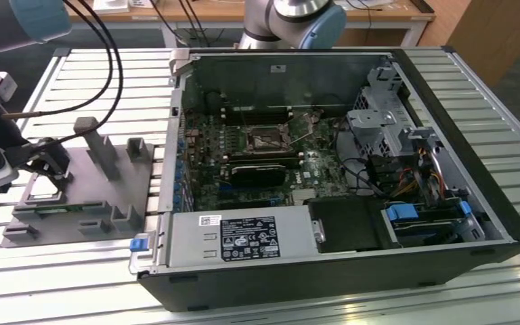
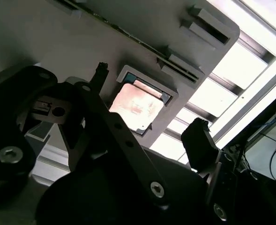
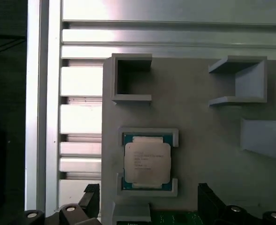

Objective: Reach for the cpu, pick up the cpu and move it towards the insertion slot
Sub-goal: 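Pick up the cpu and move it towards the insertion slot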

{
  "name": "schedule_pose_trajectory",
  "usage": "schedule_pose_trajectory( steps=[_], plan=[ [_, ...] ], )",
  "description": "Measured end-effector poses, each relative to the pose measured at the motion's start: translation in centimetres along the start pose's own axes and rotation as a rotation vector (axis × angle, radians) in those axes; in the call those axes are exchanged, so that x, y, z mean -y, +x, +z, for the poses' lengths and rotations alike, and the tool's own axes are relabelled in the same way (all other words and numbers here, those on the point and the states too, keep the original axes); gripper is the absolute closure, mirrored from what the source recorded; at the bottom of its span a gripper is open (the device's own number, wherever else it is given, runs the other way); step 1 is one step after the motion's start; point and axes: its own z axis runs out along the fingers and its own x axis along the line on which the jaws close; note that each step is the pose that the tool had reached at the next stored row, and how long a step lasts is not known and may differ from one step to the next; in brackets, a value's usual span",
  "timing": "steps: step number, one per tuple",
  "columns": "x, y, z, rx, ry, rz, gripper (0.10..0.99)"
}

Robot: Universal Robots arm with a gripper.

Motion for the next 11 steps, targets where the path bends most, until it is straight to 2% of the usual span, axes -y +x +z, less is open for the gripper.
schedule_pose_trajectory(
  steps=[6, 11],
  plan=[
    [-0.53, -0.14, 0.62, -0.0015, -0.002, 0.000, 0.180],
    [-0.69, -0.15, 1.16, -0.0016, -0.013, 0.000, 0.180]
  ],
)
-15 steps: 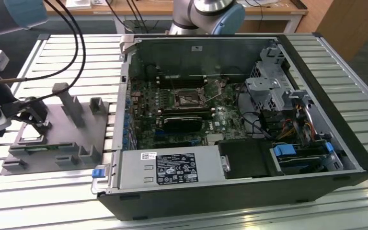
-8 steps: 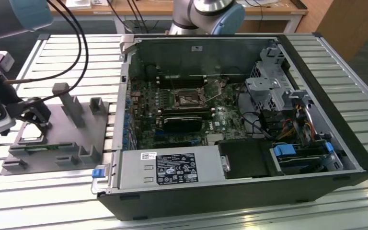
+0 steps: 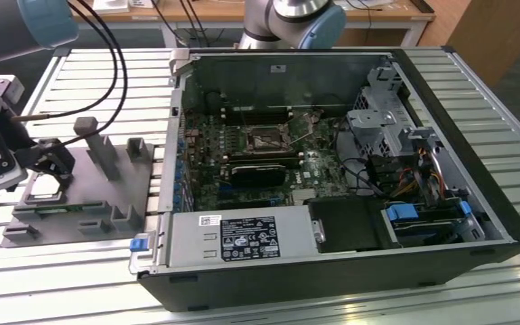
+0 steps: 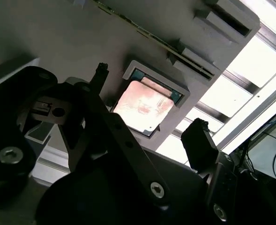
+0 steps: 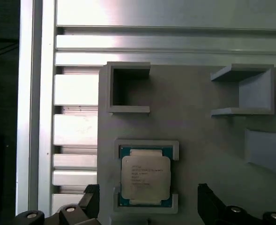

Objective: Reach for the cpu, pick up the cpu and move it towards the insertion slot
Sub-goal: 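Pick up the cpu and move it towards the insertion slot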

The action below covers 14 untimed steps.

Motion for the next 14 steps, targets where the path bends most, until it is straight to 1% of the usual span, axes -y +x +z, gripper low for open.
schedule_pose_trajectory(
  steps=[2, 5, 11, 12, 13, 14],
  plan=[
    [-0.24, 0.00, 0.13, -0.0002, 0.000, 0.000, 0.180],
    [-0.79, 0.00, 0.33, 0.0001, 0.000, 0.000, 0.180],
    [-0.81, 0.01, 0.92, -0.0001, 0.000, -0.002, 0.192],
    [-0.80, 0.02, 0.99, -0.0002, 0.000, -0.003, 0.263],
    [-0.80, 0.03, 1.04, -0.0002, 0.000, -0.003, 0.263],
    [-0.80, 0.03, 1.08, 0.0000, 0.000, -0.003, 0.282]
  ],
)
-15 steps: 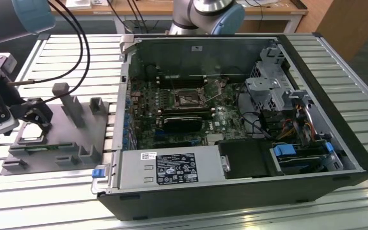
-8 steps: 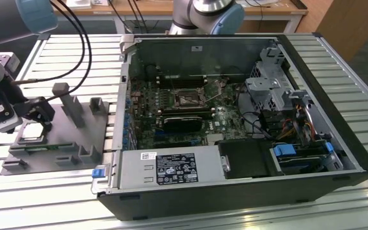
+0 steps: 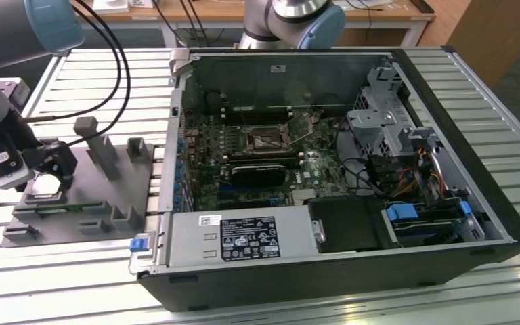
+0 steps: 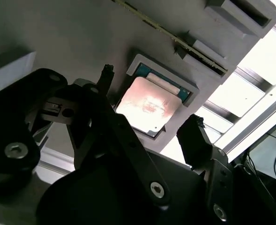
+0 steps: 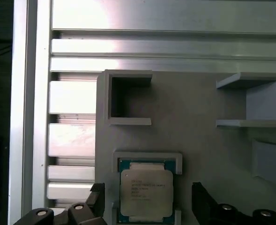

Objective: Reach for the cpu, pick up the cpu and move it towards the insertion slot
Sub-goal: 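Pick up the cpu and move it towards the insertion slot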

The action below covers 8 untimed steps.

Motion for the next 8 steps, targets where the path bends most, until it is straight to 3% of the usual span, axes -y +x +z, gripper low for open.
schedule_pose_trajectory(
  steps=[1, 2, 4, 5, 8],
  plan=[
    [-0.01, 0.00, 0.00, 0.0000, 0.000, 0.000, 0.282],
    [-0.01, 0.00, 0.00, 0.0001, 0.000, 0.000, 0.345],
    [-0.04, 0.00, 0.01, 0.0005, 0.000, 0.000, 0.345],
    [-0.06, 0.00, 0.01, 0.0006, 0.000, 0.000, 0.408],
    [-0.14, 0.00, -0.06, 0.0009, 0.000, 0.000, 0.408]
  ],
)
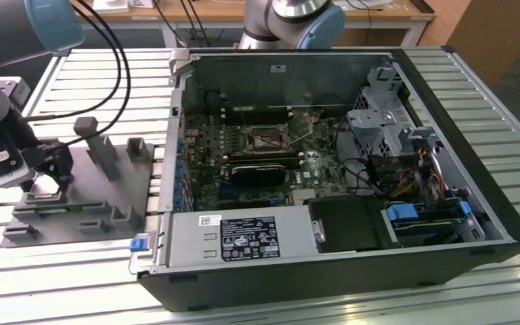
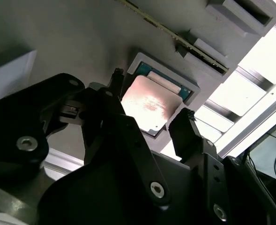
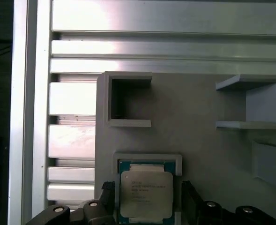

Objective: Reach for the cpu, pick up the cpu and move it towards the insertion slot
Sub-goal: 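Pick up the cpu and move it towards the insertion slot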

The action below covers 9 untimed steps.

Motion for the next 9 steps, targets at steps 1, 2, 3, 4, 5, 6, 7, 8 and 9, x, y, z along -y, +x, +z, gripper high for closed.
schedule_pose_trajectory(
  steps=[1, 2, 3, 4, 5, 6, 7, 8, 9],
  plan=[
    [-0.02, 0.00, 0.02, 0.0004, 0.000, 0.000, 0.424],
    [-0.03, 0.00, 0.01, 0.0003, 0.000, 0.000, 0.424],
    [-0.03, 0.02, 0.00, 0.0001, 0.000, 0.000, 0.494],
    [-0.04, 0.03, 0.00, 0.0001, 0.000, 0.000, 0.494],
    [-0.04, 0.03, 0.00, 0.0002, 0.000, 0.000, 0.494],
    [-0.04, 0.03, 0.00, 0.0003, 0.000, 0.000, 0.494],
    [-0.05, 0.03, 0.00, 0.0003, 0.000, 0.000, 0.494],
    [-0.05, 0.04, 0.00, 0.0003, 0.000, 0.000, 0.494],
    [-0.05, 0.04, 0.00, 0.0002, 0.000, 0.000, 0.494]
  ],
)
